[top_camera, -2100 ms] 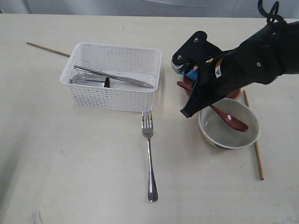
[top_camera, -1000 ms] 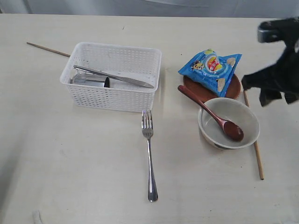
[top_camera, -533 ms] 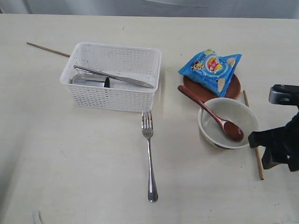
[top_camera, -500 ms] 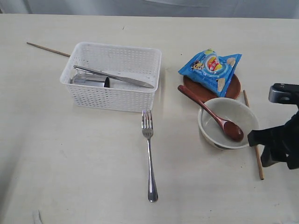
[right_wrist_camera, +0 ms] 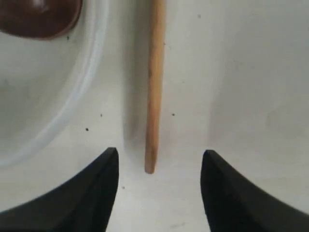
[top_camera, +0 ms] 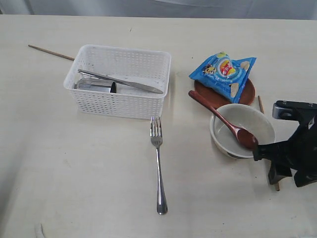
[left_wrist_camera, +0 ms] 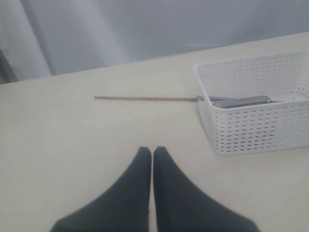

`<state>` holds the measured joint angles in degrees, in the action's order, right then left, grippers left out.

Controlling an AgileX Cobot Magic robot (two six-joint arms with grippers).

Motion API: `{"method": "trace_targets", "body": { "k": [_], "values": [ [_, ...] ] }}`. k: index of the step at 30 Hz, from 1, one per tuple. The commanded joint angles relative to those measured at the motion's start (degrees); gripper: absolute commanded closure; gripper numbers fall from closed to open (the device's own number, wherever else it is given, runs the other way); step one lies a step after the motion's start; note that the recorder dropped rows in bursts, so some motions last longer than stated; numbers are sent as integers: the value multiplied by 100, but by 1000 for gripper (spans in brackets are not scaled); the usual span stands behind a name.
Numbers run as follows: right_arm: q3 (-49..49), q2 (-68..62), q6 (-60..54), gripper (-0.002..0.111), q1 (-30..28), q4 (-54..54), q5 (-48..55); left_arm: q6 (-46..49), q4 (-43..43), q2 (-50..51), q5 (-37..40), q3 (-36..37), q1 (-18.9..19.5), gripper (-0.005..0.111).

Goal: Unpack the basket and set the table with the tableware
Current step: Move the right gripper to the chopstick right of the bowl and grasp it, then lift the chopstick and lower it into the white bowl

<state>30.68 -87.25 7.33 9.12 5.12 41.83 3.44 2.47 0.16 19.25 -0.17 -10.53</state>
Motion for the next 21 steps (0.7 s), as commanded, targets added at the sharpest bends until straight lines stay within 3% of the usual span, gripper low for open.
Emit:
{"method": "trace_targets", "body": {
  "k": [1, 5, 14, 18, 21],
  "values": [
    [-10, -200, -160, 66, -33, 76, -360, -26, 25, -16, -38, 17, 37, 105],
    [-10, -436, -244, 82, -33, 107, -440, -26, 25, -16, -38, 17, 37, 105],
    [-10, -770, -265, 85, -33, 85, -548, -26, 25, -16, -38, 17, 37, 105],
    [-10, -778, -273, 107, -33, -7, -548, -26, 25, -16, -38, 17, 37, 105],
    [-10, -778, -273, 109, -33, -23, -533, -26, 25, -16, -38, 17, 37, 105]
  ]
}}
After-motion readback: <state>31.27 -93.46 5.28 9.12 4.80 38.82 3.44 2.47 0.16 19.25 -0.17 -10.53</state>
